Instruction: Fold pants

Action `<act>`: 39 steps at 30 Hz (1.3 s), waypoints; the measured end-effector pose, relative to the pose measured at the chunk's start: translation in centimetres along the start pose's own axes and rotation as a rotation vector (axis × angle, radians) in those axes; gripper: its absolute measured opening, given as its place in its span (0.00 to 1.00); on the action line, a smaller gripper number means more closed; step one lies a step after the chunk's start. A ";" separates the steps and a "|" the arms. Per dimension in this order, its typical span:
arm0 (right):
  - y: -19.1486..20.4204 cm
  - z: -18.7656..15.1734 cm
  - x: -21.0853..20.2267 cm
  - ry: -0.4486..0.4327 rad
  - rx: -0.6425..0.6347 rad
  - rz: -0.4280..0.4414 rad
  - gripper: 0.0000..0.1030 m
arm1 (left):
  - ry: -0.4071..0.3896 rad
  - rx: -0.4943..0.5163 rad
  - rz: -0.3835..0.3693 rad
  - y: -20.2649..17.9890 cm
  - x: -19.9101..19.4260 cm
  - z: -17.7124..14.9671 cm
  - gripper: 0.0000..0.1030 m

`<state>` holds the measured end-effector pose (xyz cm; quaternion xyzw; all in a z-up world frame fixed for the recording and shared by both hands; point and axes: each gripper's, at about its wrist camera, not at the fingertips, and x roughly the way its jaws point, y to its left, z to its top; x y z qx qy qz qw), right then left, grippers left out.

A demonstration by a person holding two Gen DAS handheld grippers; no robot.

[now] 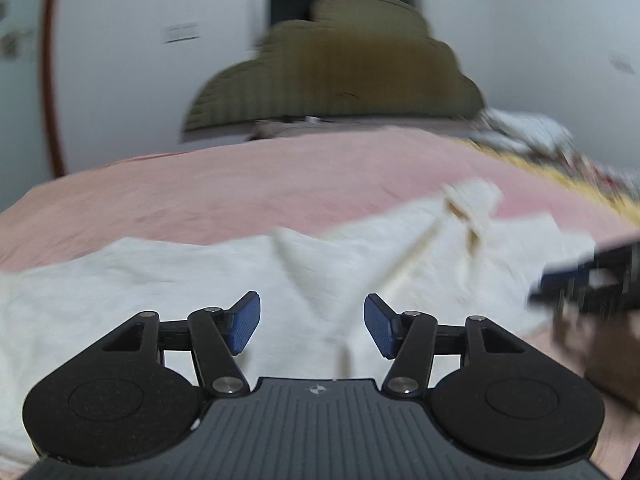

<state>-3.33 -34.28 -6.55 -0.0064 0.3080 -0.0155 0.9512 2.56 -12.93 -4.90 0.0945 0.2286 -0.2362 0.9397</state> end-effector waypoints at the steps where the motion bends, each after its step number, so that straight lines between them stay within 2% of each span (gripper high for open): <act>1: -1.5 0.1 -0.3 0.000 0.061 -0.013 0.32 | -0.002 0.024 -0.007 -0.5 0.0 -0.6 0.61; 3: -4.0 0.4 -1.5 -0.059 0.138 -0.101 0.32 | 0.005 0.048 -0.019 -1.1 0.5 -1.4 0.64; 5: -7.5 0.9 -2.4 -0.133 0.232 -0.153 0.32 | 0.041 0.050 -0.014 -1.2 1.2 -1.6 0.64; 7: -11.2 1.2 -1.8 -0.142 0.328 -0.207 0.32 | 0.060 0.031 -0.008 -1.1 1.9 -1.2 0.68; 9: -14.3 1.4 -0.1 -0.103 0.379 -0.246 0.32 | 0.077 -0.005 -0.001 -0.4 2.0 -1.2 0.76; 11: -16.7 1.7 2.2 -0.041 0.418 -0.216 0.32 | 0.094 -0.038 0.004 0.1 2.2 -1.1 0.79; 13: -18.6 1.5 4.1 0.001 0.477 -0.123 0.32 | 0.100 -0.051 0.009 0.3 2.3 -1.0 0.81; 14: -19.0 1.4 4.4 -0.016 0.485 -0.087 0.33 | 0.100 -0.050 0.012 0.4 2.2 -1.0 0.82; 15: -19.3 1.5 4.6 -0.024 0.482 -0.051 0.31 | 0.101 -0.047 0.015 0.3 2.2 -1.0 0.82; 16: -19.2 1.4 4.3 -0.018 0.474 -0.022 0.17 | 0.102 -0.043 0.019 0.2 2.4 -0.8 0.83; 17: -19.1 1.6 4.2 -0.021 0.450 -0.028 0.09 | 0.105 -0.041 0.020 0.2 2.4 -0.8 0.83; 19: -18.5 2.2 4.0 -0.040 0.393 -0.061 0.08 | 0.109 -0.039 0.023 0.1 2.6 -0.8 0.84; 23: -17.3 3.6 4.4 -0.077 0.316 -0.178 0.08 | 0.113 -0.034 0.028 -0.1 2.7 -0.8 0.85; 26: -16.7 3.9 6.6 0.032 0.268 -0.269 0.09 | 0.115 -0.040 0.029 0.0 2.7 -0.8 0.86; 27: -16.6 3.9 6.2 0.014 0.264 -0.297 0.11 | 0.115 -0.041 0.030 0.0 2.7 -0.8 0.87; 29: -16.0 4.1 4.6 -0.036 0.283 -0.448 0.15 | 0.112 -0.036 0.034 -0.1 2.7 -0.7 0.86; 30: -15.5 4.0 3.4 -0.084 0.287 -0.466 0.15 | 0.101 -0.033 0.036 -0.2 2.5 -0.7 0.85; 31: -15.1 3.8 2.6 -0.113 0.285 -0.421 0.15 | 0.085 -0.026 0.030 -0.3 2.4 -0.7 0.85; 32: -14.7 3.6 2.1 -0.114 0.279 -0.327 0.15 | 0.065 -0.019 0.020 -0.5 2.1 -0.6 0.86; 34: -14.1 2.9 2.7 -0.028 0.275 -0.178 0.19 | 0.017 -0.007 -0.003 -0.8 1.6 -0.4 0.86; 35: -13.8 2.5 3.5 0.034 0.266 -0.148 0.26 | 0.000 0.002 -0.019 -1.1 1.3 -0.4 0.86; 36: -13.6 2.0 3.9 0.044 0.247 -0.157 0.26 | -0.002 0.015 -0.031 -1.3 1.3 -0.4 0.87; 39: -12.6 2.9 3.8 0.007 0.289 -0.365 0.28 | 0.049 0.031 -0.038 -1.6 2.2 -0.5 0.88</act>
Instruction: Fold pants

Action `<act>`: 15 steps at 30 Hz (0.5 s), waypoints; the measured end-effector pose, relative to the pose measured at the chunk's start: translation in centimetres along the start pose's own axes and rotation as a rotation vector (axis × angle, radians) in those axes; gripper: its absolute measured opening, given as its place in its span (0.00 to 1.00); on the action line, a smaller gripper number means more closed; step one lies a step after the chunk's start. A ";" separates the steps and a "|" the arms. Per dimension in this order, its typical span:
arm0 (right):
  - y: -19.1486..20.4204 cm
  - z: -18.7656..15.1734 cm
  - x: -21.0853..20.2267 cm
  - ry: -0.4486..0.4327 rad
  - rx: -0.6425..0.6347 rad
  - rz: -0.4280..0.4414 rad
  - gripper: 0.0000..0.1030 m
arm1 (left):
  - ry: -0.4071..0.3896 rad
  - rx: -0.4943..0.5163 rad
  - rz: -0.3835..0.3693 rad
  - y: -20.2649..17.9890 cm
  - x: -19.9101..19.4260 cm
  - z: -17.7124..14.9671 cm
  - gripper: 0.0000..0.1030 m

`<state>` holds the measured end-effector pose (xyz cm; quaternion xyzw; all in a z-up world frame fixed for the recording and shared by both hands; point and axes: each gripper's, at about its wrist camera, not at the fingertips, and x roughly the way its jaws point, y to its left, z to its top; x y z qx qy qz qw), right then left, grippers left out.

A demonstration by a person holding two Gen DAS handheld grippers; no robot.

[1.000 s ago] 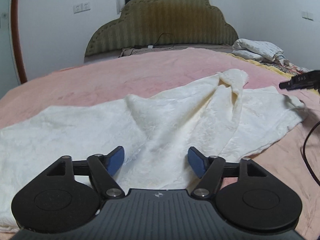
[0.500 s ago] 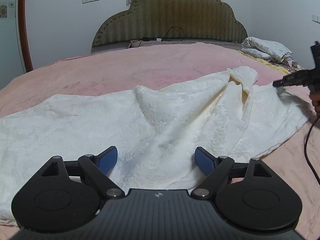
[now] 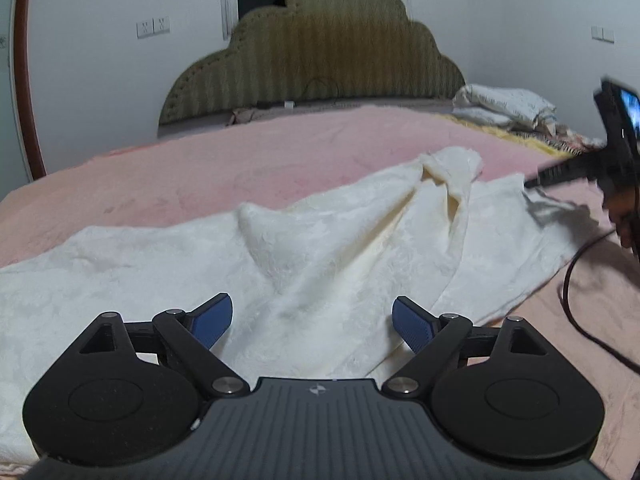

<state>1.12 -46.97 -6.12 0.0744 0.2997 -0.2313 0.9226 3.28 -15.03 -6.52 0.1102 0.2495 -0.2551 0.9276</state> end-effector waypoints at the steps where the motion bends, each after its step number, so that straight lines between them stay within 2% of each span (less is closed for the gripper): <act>1: 0.8 0.6 -0.5 -0.036 0.024 -0.006 0.28 | 0.018 -0.014 -0.004 0.2 0.4 -0.1 0.88; 4: 4.2 2.4 -1.5 -0.108 0.008 0.127 0.32 | 0.048 -0.070 -0.001 1.1 0.9 -0.2 0.94; 6: 7.7 3.3 -1.5 -0.118 -0.061 0.165 0.56 | 0.055 -0.091 0.000 1.4 1.0 -0.2 0.96; 7: 9.4 3.5 -1.2 -0.124 -0.097 0.170 0.77 | 0.057 -0.097 -0.001 1.5 1.0 -0.2 0.96; 8: 11.0 3.5 -0.9 -0.129 -0.133 0.165 0.83 | 0.058 -0.101 -0.003 1.5 1.0 -0.2 0.96; 10: 13.5 3.2 0.5 -0.097 -0.207 0.107 0.83 | 0.060 -0.109 -0.005 1.7 1.0 -0.2 0.97; 12: 14.5 2.8 2.1 -0.062 -0.253 0.004 0.83 | 0.061 -0.119 -0.009 1.8 1.0 -0.2 0.98; 14: 13.0 2.3 2.4 -0.076 -0.213 -0.124 0.83 | 0.060 -0.132 -0.014 2.1 0.9 -0.2 0.98; 15: 11.7 2.1 2.1 -0.085 -0.169 -0.154 0.85 | 0.060 -0.138 -0.017 2.2 0.9 -0.2 0.98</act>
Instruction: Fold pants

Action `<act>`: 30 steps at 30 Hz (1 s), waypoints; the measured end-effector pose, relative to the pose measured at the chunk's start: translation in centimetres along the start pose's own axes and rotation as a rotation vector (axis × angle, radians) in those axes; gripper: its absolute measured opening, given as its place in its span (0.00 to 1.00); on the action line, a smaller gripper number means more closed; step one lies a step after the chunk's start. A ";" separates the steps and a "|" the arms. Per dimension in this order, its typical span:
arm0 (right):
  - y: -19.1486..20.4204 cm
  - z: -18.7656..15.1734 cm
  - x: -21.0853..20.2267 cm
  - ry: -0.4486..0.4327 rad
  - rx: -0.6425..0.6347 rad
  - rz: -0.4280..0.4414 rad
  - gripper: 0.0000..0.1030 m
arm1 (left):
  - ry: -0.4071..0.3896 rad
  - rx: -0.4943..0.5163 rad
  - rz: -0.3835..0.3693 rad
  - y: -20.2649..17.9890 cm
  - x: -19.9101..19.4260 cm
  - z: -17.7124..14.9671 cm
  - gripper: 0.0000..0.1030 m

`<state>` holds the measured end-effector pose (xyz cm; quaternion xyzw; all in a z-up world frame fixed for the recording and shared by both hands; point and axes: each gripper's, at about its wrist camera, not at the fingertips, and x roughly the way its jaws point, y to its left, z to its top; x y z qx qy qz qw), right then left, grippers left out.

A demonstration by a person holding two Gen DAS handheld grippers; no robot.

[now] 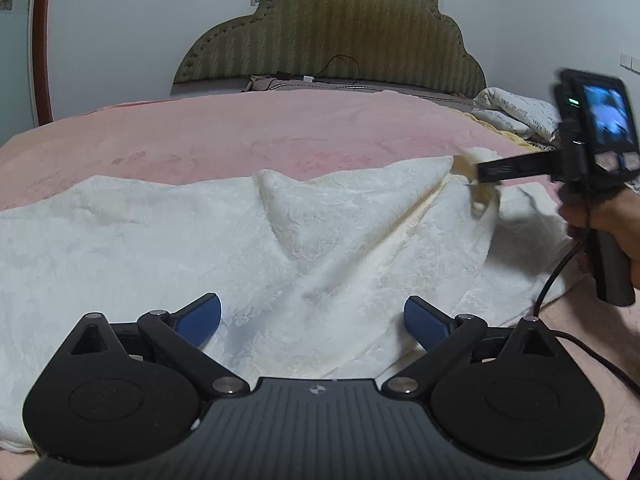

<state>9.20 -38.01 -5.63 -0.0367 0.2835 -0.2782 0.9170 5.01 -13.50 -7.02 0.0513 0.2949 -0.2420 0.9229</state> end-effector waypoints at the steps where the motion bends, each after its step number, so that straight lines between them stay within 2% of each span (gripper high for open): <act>1: -1.8 -0.6 -0.3 -0.002 0.052 -0.028 0.89 | 0.001 -0.003 -0.003 0.1 0.0 0.0 0.98; 5: -7.1 -2.5 -1.6 -0.020 0.159 -0.171 0.92 | 0.006 0.003 -0.001 0.1 0.2 0.1 0.98; 6: -8.3 -2.8 -2.1 -0.039 0.210 -0.190 0.92 | 0.007 0.004 -0.002 0.1 0.3 0.1 0.99; 7: -9.9 -3.2 -2.8 -0.063 0.282 -0.153 0.92 | 0.007 0.003 -0.002 0.0 0.2 0.1 0.99; 10: -13.7 -3.9 -3.4 -0.079 0.508 0.120 0.92 | 0.008 0.003 -0.003 0.1 0.3 0.1 0.99; 14: -17.3 -6.9 -1.2 0.050 0.953 0.467 0.92 | 0.008 0.003 -0.004 0.1 0.3 0.1 0.99; 16: -17.8 -8.7 -0.4 0.108 1.120 0.600 0.92 | 0.008 0.004 -0.004 0.1 0.3 0.1 0.99; 17: -17.7 -9.1 -0.3 0.125 1.151 0.642 0.92 | 0.008 0.004 -0.004 0.1 0.3 0.1 0.99; 21: -15.5 -8.4 -0.1 0.218 1.086 0.677 0.92 | 0.008 0.004 -0.004 0.1 0.3 0.1 0.99; 24: -14.2 -7.2 0.5 0.249 1.000 0.628 0.92 | 0.008 0.004 -0.005 0.1 0.3 0.1 0.99; 26: -13.9 -6.5 0.8 0.212 0.970 0.579 0.92 | 0.008 0.004 -0.005 0.1 0.3 0.1 0.99; 28: -13.6 -6.0 0.7 0.140 0.911 0.501 0.91 | 0.008 0.005 -0.005 0.2 0.3 0.1 1.00; 30: -13.7 -6.0 1.1 0.099 0.888 0.432 0.77 | 0.009 0.004 -0.006 0.2 0.4 0.1 1.00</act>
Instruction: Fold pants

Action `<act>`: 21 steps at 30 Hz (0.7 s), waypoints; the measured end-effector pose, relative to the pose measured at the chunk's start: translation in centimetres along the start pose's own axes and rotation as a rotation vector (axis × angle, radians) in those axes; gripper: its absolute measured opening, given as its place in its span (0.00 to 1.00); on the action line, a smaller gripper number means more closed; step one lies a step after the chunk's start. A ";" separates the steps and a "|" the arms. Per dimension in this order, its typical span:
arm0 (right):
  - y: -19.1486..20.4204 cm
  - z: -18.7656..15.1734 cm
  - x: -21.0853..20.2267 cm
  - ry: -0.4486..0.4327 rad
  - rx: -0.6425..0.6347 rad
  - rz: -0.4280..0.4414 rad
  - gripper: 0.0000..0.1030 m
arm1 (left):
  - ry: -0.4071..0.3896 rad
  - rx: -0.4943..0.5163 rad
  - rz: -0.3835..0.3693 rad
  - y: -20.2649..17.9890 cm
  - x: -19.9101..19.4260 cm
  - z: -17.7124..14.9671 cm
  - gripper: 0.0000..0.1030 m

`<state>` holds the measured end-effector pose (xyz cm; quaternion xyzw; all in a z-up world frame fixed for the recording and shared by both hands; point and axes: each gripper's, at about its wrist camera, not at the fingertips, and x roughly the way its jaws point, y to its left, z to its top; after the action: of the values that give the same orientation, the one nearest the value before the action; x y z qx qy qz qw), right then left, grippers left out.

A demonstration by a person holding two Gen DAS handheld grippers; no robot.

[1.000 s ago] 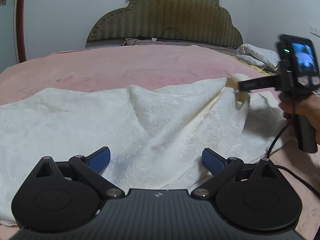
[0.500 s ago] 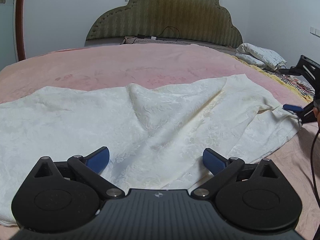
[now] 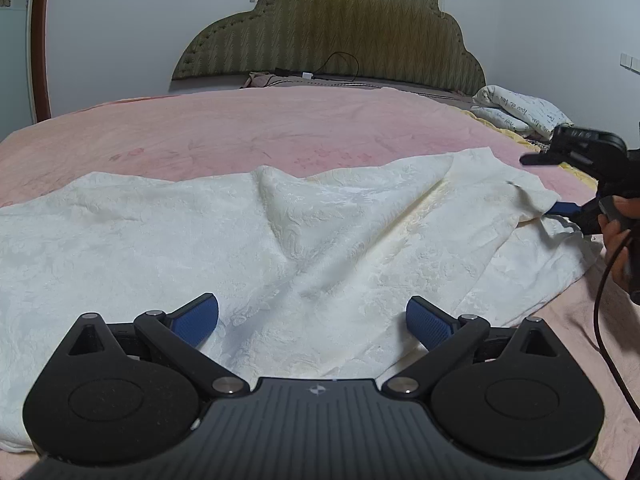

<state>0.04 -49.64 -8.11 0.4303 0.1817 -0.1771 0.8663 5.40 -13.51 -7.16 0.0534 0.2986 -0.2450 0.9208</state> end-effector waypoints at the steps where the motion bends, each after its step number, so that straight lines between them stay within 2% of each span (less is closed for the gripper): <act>1: -0.3 0.2 0.4 -0.008 0.016 -0.018 0.61 | 0.000 0.001 0.000 0.0 0.0 0.0 1.00; 2: -0.7 0.4 0.7 -0.009 0.034 -0.016 0.42 | 0.000 0.001 0.000 0.0 0.0 0.0 1.00; 4: -1.7 0.7 1.1 -0.004 0.069 0.014 0.20 | -0.002 0.001 0.000 -0.1 0.0 -0.1 0.99; 5: -2.1 0.8 1.1 -0.003 0.084 0.024 0.13 | -0.008 0.002 -0.001 -0.1 -0.1 -0.1 0.97; 7: -2.1 0.9 0.7 -0.013 0.083 0.047 0.09 | -0.043 0.016 -0.008 -0.2 -0.6 -0.1 0.95; 11: 0.1 1.5 -1.4 -0.055 0.006 0.118 0.07 | -0.131 0.107 -0.098 -2.2 -1.8 0.6 0.97; 14: 1.9 2.3 -2.8 -0.063 -0.028 0.194 0.07 | -0.149 0.205 -0.141 -4.9 -1.5 1.8 0.97; 16: 3.1 2.7 -3.5 -0.067 -0.040 0.231 0.06 | -0.143 0.294 -0.129 -7.0 -0.6 2.4 0.95; 19: 4.3 3.4 -4.5 -0.072 -0.046 0.287 0.07 | -0.139 0.419 -0.104 -9.6 1.1 2.1 0.89; 21: 4.8 3.6 -4.9 -0.075 -0.048 0.311 0.07 | -0.110 0.451 -0.079 -10.7 2.5 1.9 0.73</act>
<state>-1.44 -49.11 -0.47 0.4254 0.0848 -0.0525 0.8995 2.95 -24.37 -6.56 0.2328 0.1875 -0.3437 0.8902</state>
